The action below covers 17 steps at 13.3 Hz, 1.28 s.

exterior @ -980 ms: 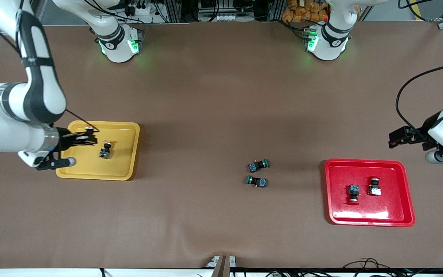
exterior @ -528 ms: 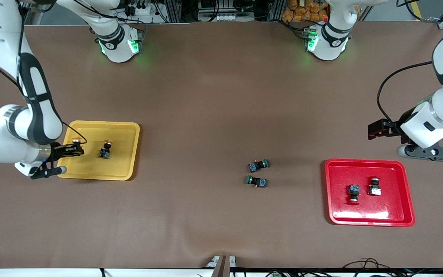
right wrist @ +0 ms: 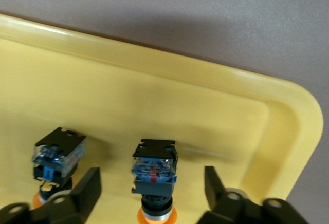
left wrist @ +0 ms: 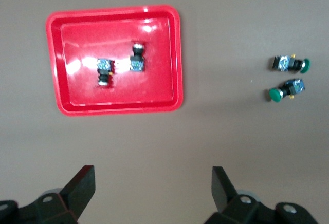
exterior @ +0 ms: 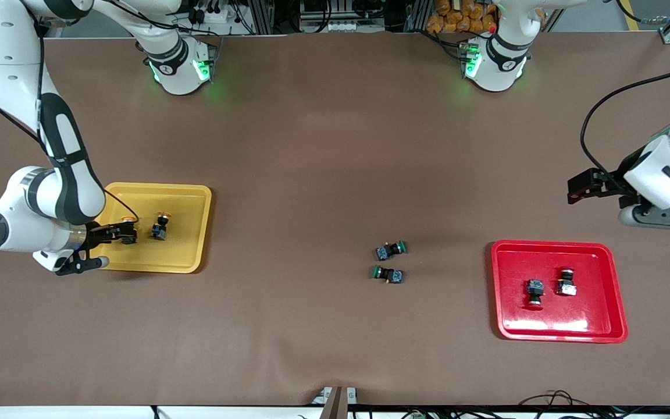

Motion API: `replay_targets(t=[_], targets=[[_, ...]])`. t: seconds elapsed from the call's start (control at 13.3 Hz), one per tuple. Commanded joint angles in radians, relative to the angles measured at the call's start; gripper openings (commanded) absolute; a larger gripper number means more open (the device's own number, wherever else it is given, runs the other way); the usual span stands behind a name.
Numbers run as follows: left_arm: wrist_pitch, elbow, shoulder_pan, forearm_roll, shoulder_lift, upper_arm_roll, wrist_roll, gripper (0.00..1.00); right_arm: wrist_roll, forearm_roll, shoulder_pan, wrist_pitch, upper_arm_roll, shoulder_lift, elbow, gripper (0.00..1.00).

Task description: Place red and yellow buttons in trays

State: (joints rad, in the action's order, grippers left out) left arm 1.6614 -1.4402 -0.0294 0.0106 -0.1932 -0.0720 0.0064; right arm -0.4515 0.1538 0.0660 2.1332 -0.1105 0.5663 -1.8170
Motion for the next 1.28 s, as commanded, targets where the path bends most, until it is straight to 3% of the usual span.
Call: replay_targets(t=[0.0, 0.23, 0.45, 0.68, 0.98, 1.21], targets=[[0.082, -0.034, 0.008, 0.002, 0.054, -0.006, 0.018, 1.0, 0.004, -0.013, -0.017, -0.073, 0.015, -0.086, 0.004, 1.0], [0.141, -0.055, 0.023, -0.037, 0.1, 0.003, -0.012, 1.0, 0.004, -0.014, -0.07, -0.183, 0.015, -0.153, 0.071, 1.0], [0.147, -0.173, 0.023, -0.027, 0.193, -0.002, -0.032, 1.0, 0.066, -0.014, -0.135, -0.378, 0.015, -0.155, 0.27, 1.0], [0.146, -0.201, 0.029, -0.006, 0.216, -0.031, -0.042, 1.0, 0.111, -0.01, -0.178, -0.531, 0.017, -0.157, 0.438, 1.0], [0.118, -0.169, 0.032, -0.004, 0.244, -0.029, -0.124, 1.0, 0.195, -0.011, -0.224, -0.584, 0.019, -0.233, 0.47, 1.0], [-0.082, -0.129, 0.014, -0.008, 0.247, -0.037, -0.275, 1.0, 0.22, -0.037, -0.247, -0.683, 0.003, -0.299, 0.475, 1.0]])
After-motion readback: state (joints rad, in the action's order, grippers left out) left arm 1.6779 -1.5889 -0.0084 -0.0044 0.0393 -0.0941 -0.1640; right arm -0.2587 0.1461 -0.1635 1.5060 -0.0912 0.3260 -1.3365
